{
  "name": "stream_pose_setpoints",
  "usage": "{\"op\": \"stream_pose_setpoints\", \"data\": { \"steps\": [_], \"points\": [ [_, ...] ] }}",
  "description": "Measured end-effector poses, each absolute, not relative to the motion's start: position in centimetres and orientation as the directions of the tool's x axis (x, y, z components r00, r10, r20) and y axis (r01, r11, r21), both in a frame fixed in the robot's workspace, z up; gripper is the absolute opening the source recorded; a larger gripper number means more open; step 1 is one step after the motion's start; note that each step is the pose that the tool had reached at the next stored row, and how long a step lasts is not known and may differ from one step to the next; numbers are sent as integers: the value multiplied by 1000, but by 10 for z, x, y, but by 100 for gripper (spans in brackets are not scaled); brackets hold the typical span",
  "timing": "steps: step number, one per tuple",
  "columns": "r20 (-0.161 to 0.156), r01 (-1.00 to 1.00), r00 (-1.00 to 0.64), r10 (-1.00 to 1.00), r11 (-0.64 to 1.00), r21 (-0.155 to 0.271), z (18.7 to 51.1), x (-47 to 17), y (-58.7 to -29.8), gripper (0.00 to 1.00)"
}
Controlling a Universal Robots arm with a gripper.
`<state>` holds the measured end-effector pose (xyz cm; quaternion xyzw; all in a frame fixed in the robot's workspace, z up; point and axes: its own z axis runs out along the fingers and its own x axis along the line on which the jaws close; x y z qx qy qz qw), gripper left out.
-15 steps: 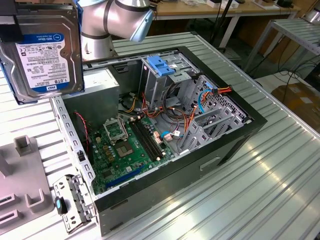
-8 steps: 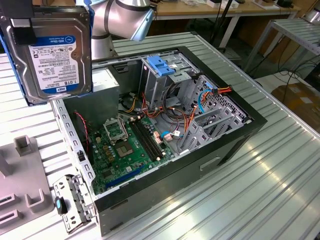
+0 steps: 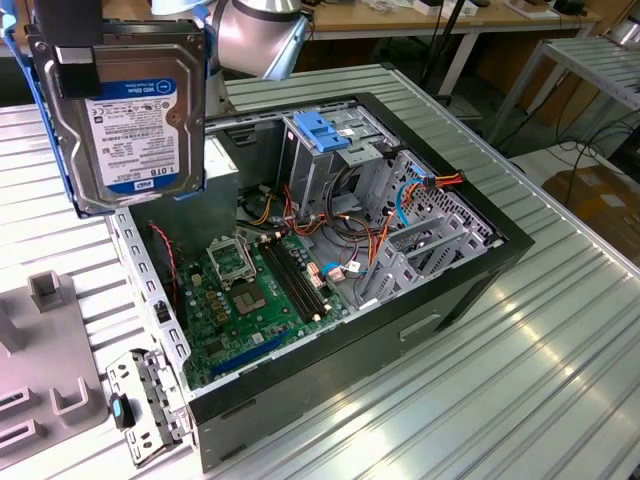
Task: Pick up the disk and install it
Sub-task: 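Pick up the disk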
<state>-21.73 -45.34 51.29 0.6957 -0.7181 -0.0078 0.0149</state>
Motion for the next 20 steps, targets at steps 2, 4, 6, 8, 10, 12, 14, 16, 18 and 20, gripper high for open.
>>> {"op": "stream_pose_setpoints", "data": {
  "steps": [2,4,6,8,10,12,14,16,18,20],
  "points": [
    [11,-999,-31,-999,32,33,513,-210,-454,37],
    [11,-999,-32,-999,32,34,513,-203,-455,37],
    [11,-999,-31,-999,32,35,513,-196,-455,37],
    [11,-999,-31,-999,32,36,513,-191,-456,37],
    [11,-999,-31,-999,32,36,513,-187,-456,37],
    [11,-999,-32,-999,32,36,513,-186,-456,37],
    [11,-999,-31,-999,32,36,513,-186,-456,37],
    [11,-999,-31,-999,32,36,513,-186,-456,37],
    [11,-999,-31,-999,32,36,513,-185,-456,37],
    [11,-999,-31,-999,32,36,513,-185,-456,37]
  ]
}}
